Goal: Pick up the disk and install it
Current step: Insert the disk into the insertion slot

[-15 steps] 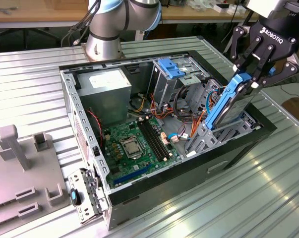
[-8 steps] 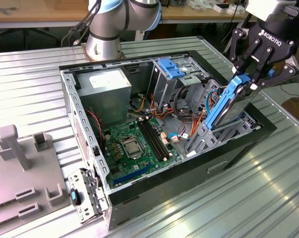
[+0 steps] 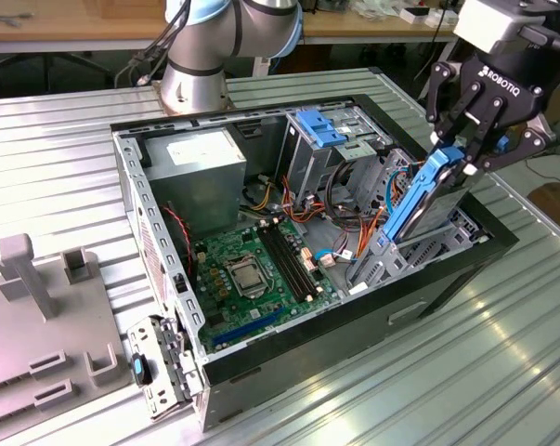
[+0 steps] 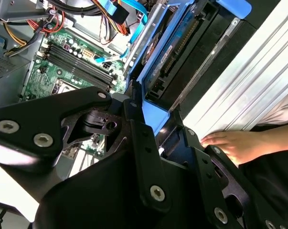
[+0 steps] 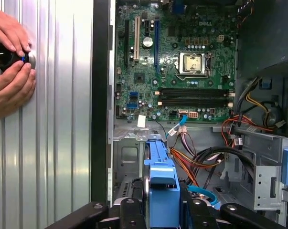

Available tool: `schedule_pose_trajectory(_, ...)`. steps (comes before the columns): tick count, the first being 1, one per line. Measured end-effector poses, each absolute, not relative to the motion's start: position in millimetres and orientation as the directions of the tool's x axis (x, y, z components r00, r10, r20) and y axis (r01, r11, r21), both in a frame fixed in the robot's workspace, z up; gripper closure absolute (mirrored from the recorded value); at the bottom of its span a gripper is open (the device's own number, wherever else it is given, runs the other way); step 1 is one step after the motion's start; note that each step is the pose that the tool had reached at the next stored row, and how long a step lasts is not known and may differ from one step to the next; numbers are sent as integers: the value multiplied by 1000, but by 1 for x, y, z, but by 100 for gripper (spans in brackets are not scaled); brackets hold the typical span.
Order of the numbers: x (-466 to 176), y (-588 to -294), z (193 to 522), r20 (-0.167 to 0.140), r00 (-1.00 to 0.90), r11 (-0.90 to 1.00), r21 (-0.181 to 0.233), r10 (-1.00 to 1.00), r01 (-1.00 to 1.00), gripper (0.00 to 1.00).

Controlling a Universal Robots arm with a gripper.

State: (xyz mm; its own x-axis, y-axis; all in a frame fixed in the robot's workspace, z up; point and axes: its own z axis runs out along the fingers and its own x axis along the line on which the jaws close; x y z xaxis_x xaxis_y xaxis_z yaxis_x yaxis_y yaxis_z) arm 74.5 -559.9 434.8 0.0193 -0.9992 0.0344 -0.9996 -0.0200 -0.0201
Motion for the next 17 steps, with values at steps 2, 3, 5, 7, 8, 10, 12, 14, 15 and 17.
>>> schedule_pose_trajectory(2, 74, -560, 431, 35, 19, -20, -20, -999, -1000, 63)
schedule_pose_trajectory(3, 74, -560, 429, 34, 19, -20, -20, -999, -1000, 63)
schedule_pose_trajectory(5, 75, -560, 427, 34, 19, -20, -20, -999, -1000, 63)
schedule_pose_trajectory(7, 75, -560, 424, 34, 19, -20, -20, -999, -1000, 63)
schedule_pose_trajectory(8, 74, -560, 423, 34, 19, -20, -20, -999, -1000, 63)
schedule_pose_trajectory(10, 74, -560, 420, 34, 19, -20, -20, -999, -1000, 63)
schedule_pose_trajectory(12, 74, -560, 417, 35, 19, -20, -20, -999, -1000, 63)
schedule_pose_trajectory(14, 75, -560, 414, 34, 19, -20, -20, -999, -1000, 63)
schedule_pose_trajectory(15, 74, -560, 412, 34, 19, -20, -20, -999, -1000, 63)
schedule_pose_trajectory(17, 75, -560, 408, 34, 19, -20, -20, -999, -1000, 63)
